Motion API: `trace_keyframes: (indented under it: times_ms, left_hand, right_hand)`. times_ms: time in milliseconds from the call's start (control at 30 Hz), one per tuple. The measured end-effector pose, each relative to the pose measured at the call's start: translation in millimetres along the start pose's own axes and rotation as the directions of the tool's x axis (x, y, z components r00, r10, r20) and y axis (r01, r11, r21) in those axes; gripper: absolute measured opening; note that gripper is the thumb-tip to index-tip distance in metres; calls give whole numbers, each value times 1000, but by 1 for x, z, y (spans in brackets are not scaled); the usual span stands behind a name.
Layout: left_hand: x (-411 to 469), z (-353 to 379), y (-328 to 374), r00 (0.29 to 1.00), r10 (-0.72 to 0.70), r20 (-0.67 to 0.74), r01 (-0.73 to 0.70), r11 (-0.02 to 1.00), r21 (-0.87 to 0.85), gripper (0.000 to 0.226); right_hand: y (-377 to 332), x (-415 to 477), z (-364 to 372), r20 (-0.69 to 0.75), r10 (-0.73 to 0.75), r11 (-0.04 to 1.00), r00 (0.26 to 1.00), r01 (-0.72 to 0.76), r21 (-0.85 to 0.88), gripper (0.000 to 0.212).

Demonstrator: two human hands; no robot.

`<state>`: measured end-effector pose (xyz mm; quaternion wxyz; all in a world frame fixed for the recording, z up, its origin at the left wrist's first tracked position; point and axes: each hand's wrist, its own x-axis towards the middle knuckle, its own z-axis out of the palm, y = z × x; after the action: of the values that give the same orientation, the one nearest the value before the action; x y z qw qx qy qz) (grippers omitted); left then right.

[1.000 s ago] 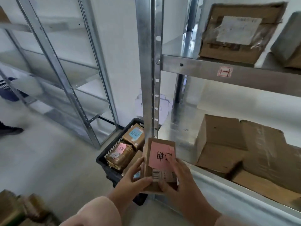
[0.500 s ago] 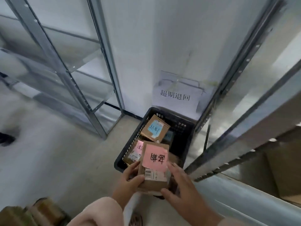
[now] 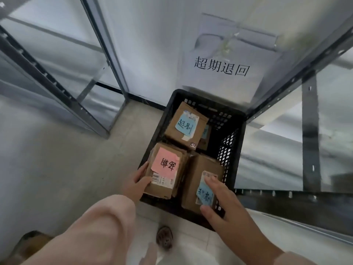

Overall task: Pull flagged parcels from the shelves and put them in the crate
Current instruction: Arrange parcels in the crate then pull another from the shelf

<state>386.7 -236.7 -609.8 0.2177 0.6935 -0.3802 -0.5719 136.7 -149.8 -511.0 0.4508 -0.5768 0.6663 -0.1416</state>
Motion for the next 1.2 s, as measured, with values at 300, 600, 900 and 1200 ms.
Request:
trace_keyframes:
  times_ms: [300, 600, 900, 1200]
  left_hand:
    - [-2, -2, -8, 996, -22, -85, 42, 970, 238, 55]
    - [-96, 21, 30, 949, 312, -37, -206, 706, 678, 66]
    - [-290, 120, 103, 676, 733, 74, -551, 436, 712, 65]
    - [-402, 255, 140, 491, 848, 202, -704, 250, 664, 65]
  right_hand:
    - [3, -5, 5, -22, 12, 999, 1000, -13, -48, 60]
    - [-4, -55, -23, -58, -121, 941, 991, 96, -324, 70]
    - [17, -180, -101, -189, -358, 875, 914, 259, -408, 73]
    - [95, -312, -209, -470, -352, 889, 809, 132, -438, 71]
